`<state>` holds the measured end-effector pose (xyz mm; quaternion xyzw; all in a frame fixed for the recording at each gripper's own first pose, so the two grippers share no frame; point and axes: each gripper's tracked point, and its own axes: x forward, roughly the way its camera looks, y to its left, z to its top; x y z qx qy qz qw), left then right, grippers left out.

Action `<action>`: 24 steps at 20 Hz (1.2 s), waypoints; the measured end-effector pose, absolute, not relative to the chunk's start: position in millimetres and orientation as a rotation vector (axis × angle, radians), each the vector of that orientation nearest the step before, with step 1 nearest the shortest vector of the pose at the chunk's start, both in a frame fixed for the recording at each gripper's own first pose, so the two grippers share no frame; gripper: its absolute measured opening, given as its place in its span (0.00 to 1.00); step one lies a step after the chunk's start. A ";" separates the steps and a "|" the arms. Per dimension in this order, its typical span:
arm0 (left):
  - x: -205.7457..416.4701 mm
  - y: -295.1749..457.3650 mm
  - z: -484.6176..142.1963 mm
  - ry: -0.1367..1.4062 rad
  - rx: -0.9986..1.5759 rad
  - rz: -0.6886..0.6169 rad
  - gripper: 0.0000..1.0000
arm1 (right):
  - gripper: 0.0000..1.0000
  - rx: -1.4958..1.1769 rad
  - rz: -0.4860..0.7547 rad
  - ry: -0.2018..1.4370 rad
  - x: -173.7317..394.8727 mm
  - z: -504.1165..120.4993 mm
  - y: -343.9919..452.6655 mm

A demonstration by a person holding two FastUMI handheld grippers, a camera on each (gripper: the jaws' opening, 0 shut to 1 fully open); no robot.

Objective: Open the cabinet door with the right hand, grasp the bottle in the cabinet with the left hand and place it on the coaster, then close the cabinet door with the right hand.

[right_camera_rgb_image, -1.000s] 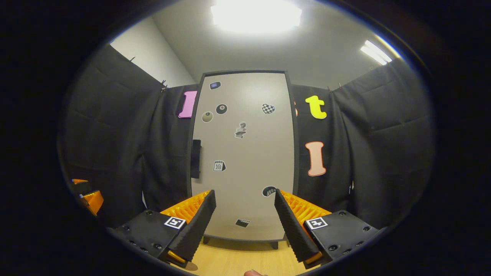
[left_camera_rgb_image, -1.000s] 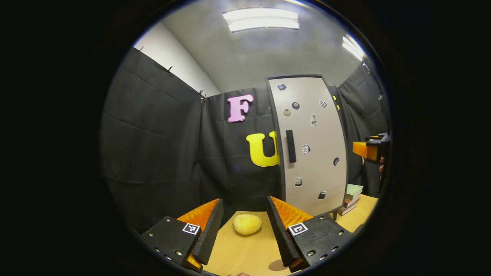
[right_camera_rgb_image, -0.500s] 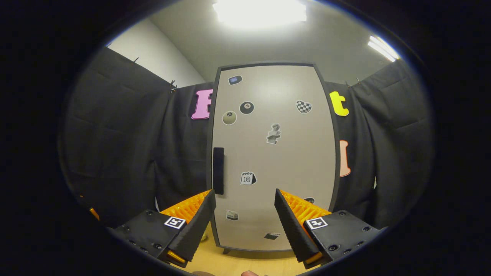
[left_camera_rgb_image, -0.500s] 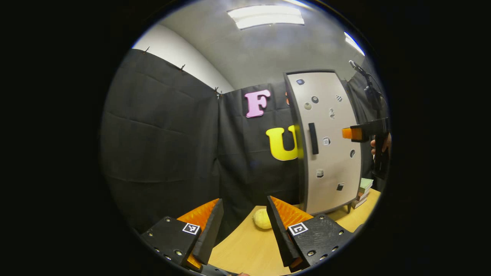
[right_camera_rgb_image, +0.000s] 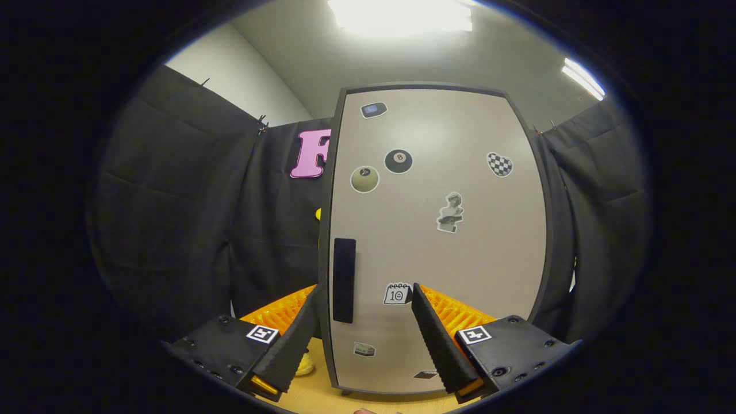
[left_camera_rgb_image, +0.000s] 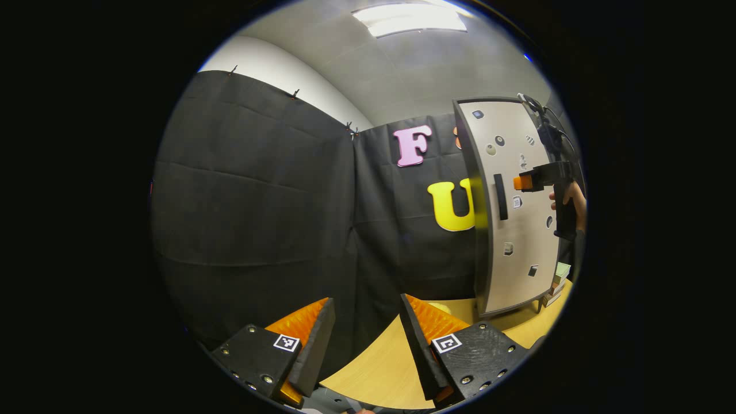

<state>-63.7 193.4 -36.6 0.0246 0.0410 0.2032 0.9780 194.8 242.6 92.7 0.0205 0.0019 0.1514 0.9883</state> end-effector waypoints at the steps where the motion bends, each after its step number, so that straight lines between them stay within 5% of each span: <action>1: -64.6 196.5 -37.7 0.085 0.049 0.418 0.65 | 0.97 0.031 0.310 0.004 200.3 92.7 249.8; 8: -79.8 219.0 -43.8 0.101 0.051 0.464 0.65 | 0.97 0.035 0.313 0.076 241.0 73.1 287.0; 13: -92.7 232.1 -47.6 0.111 0.051 0.489 0.65 | 0.70 0.062 0.280 0.136 266.0 67.4 294.0; 16: -96.3 238.9 -49.4 0.111 0.047 0.498 0.65 | 0.73 0.047 0.278 0.179 273.3 61.1 297.3; 18: -95.8 237.5 -52.9 0.118 0.035 0.497 0.65 | 0.43 0.055 0.281 0.207 276.9 56.5 298.4; 24: -95.6 237.9 -58.4 0.128 0.000 0.471 0.65 | 0.47 0.083 0.276 0.304 281.5 33.5 297.4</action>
